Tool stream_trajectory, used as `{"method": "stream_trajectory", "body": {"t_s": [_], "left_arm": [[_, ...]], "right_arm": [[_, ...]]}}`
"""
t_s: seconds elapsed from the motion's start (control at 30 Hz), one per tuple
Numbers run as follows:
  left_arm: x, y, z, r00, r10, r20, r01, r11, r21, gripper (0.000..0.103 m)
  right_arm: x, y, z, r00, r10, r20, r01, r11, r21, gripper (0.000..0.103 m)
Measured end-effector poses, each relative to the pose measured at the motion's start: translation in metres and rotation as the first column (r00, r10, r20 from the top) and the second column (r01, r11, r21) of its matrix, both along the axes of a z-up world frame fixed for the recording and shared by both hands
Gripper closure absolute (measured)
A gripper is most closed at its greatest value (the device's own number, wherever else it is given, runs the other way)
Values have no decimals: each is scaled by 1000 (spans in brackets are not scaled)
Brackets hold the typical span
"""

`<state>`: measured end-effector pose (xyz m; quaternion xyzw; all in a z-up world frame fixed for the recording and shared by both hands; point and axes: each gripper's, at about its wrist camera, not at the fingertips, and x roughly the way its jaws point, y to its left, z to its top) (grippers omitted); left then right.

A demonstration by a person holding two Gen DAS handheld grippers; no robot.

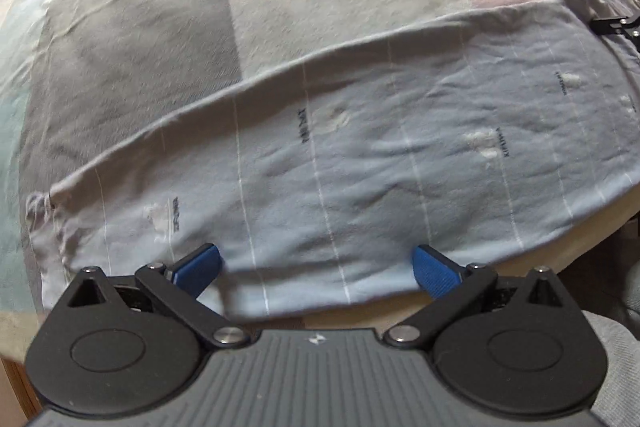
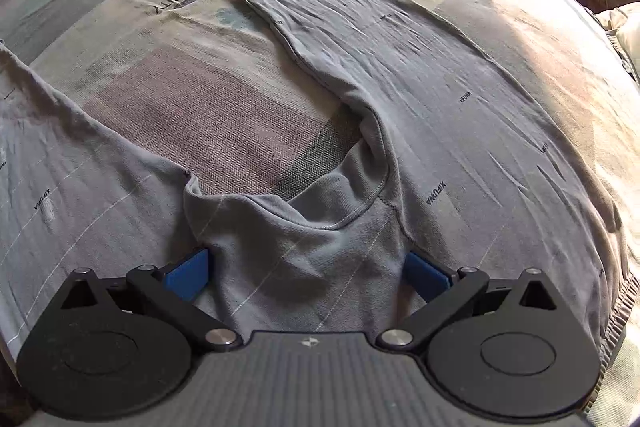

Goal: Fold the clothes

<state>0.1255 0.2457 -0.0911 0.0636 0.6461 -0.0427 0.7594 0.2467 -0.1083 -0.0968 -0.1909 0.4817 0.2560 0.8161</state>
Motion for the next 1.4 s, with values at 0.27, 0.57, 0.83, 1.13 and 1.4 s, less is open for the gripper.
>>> {"method": "stream_trajectory", "body": {"t_s": [0.27, 0.57, 0.83, 1.13, 1.4], "left_arm": [[12, 22, 13, 997, 64, 46, -65, 998, 6, 1], [-2, 72, 6, 973, 221, -58, -223, 974, -28, 1], [14, 117, 4, 973, 228, -32, -229, 972, -54, 0], [14, 133, 18, 987, 159, -11, -159, 987, -19, 1], [25, 138, 25, 988, 144, -48, -142, 989, 42, 1]], "right_arm": [[-2, -1, -1, 1000, -7, 16, 7, 1000, 12, 0], [-5, -2, -2, 999, -25, 39, 24, 999, 23, 0], [-8, -1, -3, 998, -48, 50, 47, 999, 27, 0], [-6, 0, -3, 998, -47, 36, 47, 999, 17, 0], [-5, 3, -1, 998, -57, 21, 57, 998, -2, 0]]}}
